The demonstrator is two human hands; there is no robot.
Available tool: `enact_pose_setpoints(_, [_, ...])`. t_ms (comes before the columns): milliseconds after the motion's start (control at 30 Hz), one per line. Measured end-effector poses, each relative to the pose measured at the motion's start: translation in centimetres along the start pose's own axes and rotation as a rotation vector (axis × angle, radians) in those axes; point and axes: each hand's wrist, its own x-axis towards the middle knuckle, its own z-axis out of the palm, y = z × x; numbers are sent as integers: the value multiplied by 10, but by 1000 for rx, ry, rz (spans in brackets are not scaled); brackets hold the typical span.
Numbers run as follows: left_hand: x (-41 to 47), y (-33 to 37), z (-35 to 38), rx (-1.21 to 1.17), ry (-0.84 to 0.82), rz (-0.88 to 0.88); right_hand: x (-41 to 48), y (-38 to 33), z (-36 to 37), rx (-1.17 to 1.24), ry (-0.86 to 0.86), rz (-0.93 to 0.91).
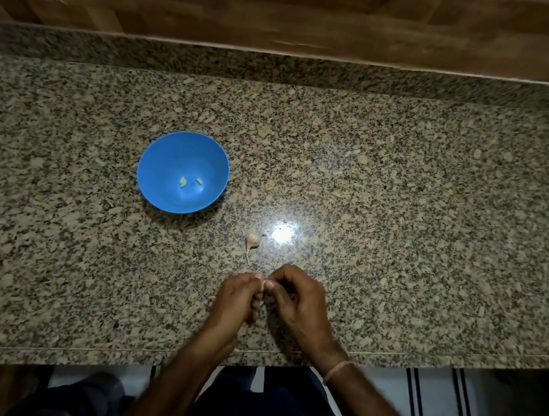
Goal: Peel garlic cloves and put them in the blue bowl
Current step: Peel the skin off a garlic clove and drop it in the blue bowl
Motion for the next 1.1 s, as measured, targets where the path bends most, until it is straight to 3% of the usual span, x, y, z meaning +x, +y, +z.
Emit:
enact_pose_setpoints(100, [0, 5, 0, -143, -71, -133, 1, 5, -3, 2, -6, -1])
enact_pose_setpoints(167, [0, 3, -2, 80, -22, 29, -1, 2, -1, 153, -21, 157])
enact_pose_setpoints(267, [1, -1, -4, 555, 92, 432, 0, -4, 0, 519, -72, 486])
enact_pose_setpoints(367, [2, -3, -5, 679, 127, 580, 2, -8, -3, 604, -138, 630])
enact_pose_setpoints(633, [0, -4, -8, 669, 171, 608, 2, -7, -1, 92, -11, 288])
enact_pose_setpoints(833, [0, -2, -8, 418, 85, 368, 0, -2, -4, -219, 1, -74])
enact_pose_setpoints(967, [1, -5, -5, 324, 41, 275, 0, -1, -5, -230, 12, -67])
enact_pose_setpoints(1100, [-1, -5, 1, 338, 75, 285, -1, 0, 0, -23, 65, 153])
